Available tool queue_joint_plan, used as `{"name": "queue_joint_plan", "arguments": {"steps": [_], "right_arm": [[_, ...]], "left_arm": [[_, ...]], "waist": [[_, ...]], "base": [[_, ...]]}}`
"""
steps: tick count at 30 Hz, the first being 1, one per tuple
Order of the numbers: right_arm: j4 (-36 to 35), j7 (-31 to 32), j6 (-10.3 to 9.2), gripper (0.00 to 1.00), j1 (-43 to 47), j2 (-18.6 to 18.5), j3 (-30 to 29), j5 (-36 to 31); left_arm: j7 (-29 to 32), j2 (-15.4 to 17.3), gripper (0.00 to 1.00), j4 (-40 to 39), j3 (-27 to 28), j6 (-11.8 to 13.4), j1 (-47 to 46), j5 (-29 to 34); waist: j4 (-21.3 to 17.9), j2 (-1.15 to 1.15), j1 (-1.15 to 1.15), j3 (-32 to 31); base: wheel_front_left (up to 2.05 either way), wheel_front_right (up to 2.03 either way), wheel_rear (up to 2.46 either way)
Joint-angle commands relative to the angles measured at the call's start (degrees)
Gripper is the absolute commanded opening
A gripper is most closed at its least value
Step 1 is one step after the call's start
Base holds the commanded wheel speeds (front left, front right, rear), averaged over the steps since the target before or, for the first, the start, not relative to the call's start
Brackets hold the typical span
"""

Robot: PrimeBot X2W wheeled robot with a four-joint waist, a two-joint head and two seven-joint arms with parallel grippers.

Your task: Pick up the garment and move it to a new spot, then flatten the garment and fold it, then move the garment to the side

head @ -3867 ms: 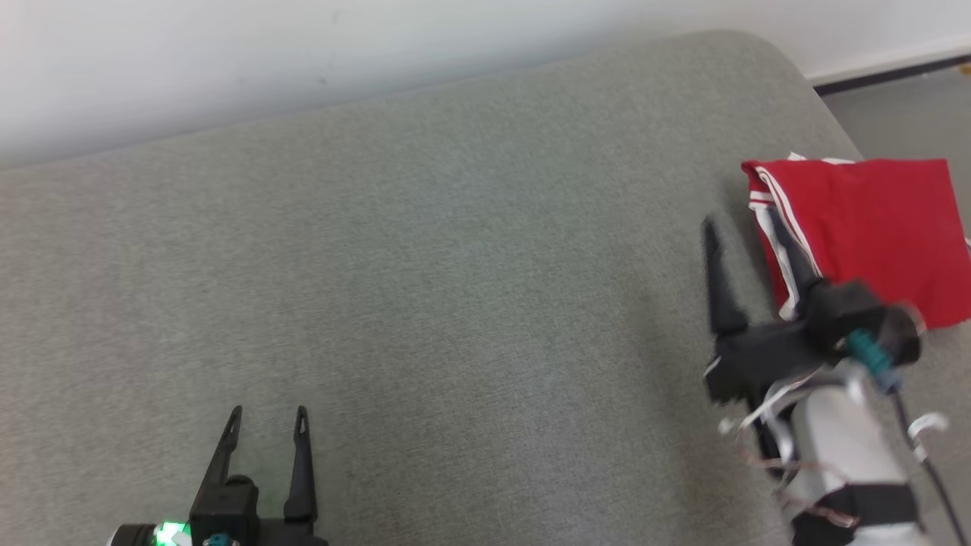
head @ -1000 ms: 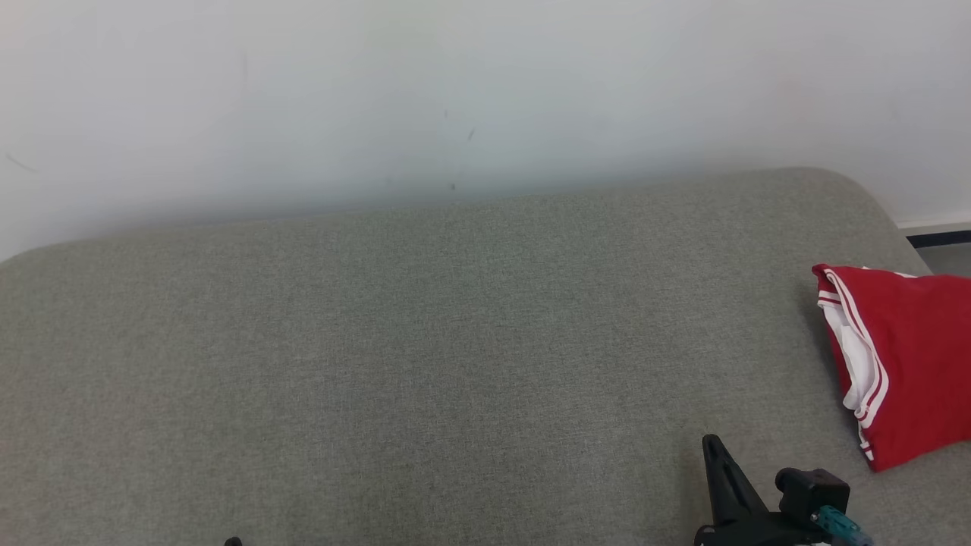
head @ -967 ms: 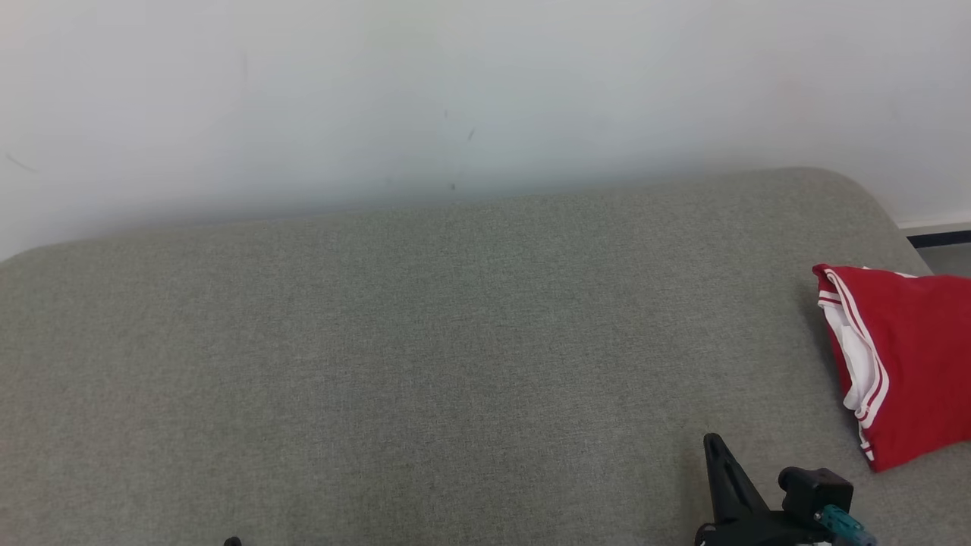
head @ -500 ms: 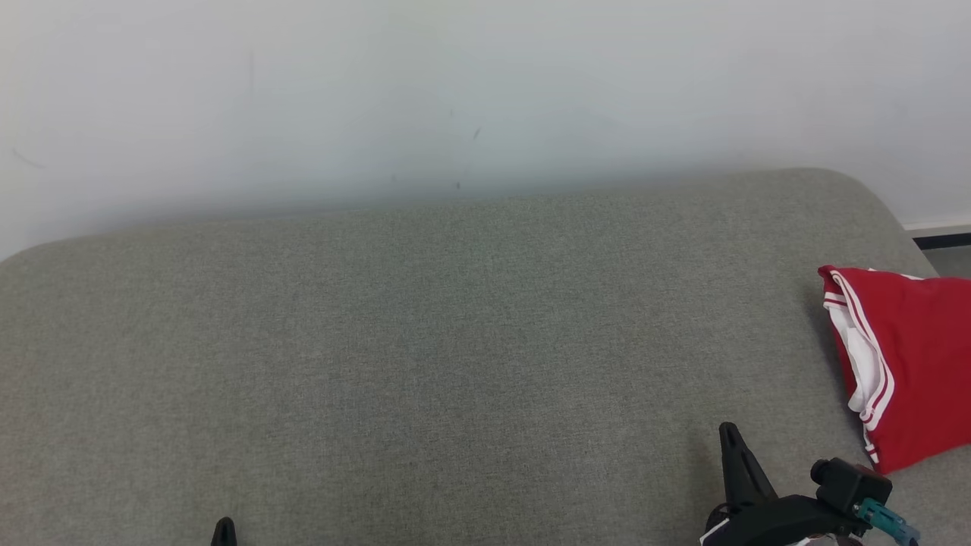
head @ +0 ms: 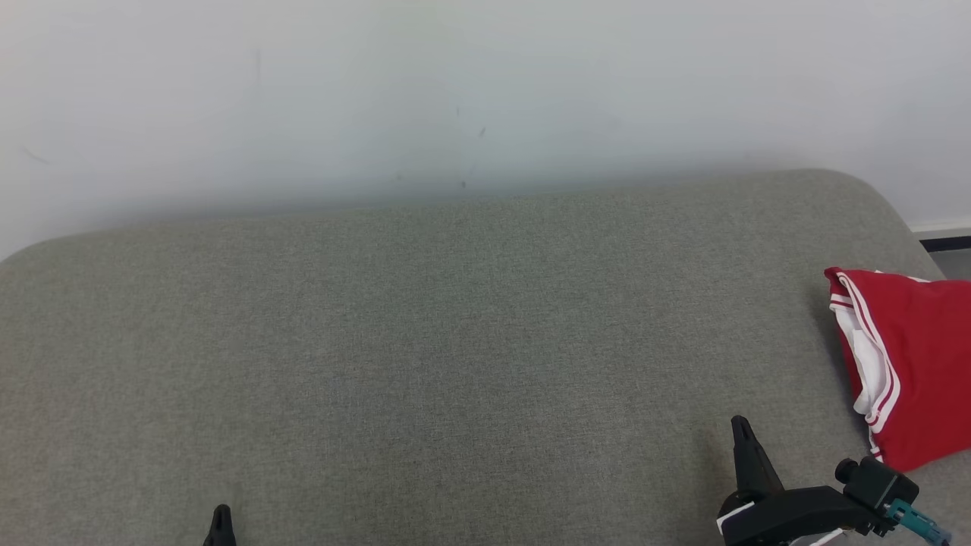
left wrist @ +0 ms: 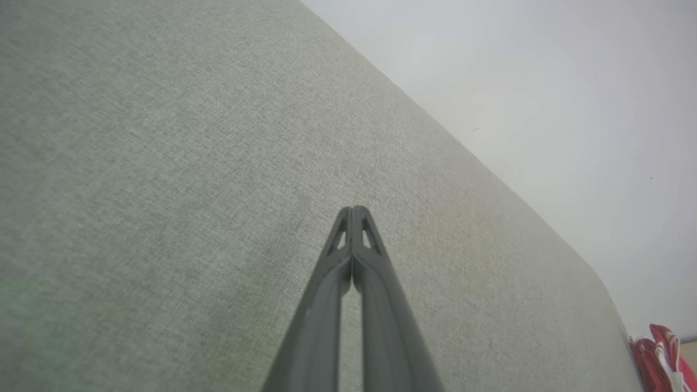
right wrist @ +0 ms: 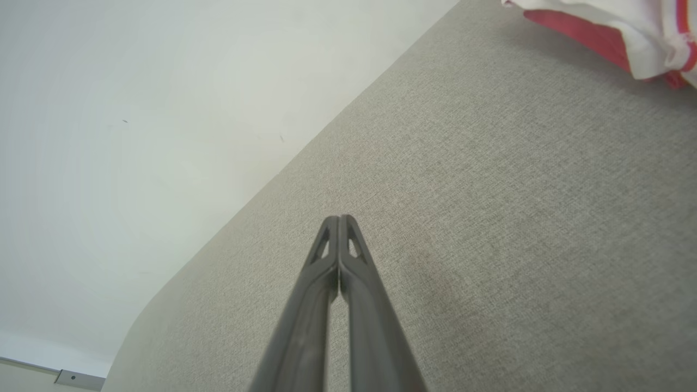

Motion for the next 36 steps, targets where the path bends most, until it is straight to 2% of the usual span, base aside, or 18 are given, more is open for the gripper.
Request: {"name": "queue_joint_plan", "arguments": {"steps": [1,36], "right_arm": [[-1.28,0.60,-0.04,0.00,-0.77,0.03,-0.33,2.83],[-5.18,6.37,-0.08,0.00,-0.69,0.07,-2.36,26.75]], "left_arm": [[0.49,0.20,0.00,-0.98,0.31,-0.46,-1.82,-2.69],[6.18,0.25,0.00,-2.32,1.50,-2.18,-5.10,-25.91]], "waist": [[0.08,0.00,0.00,0.01],[1.30,0.00,0.00,0.21]], "base": [[0.00,0.00,0.00],[0.00,0.00,0.00]]}}
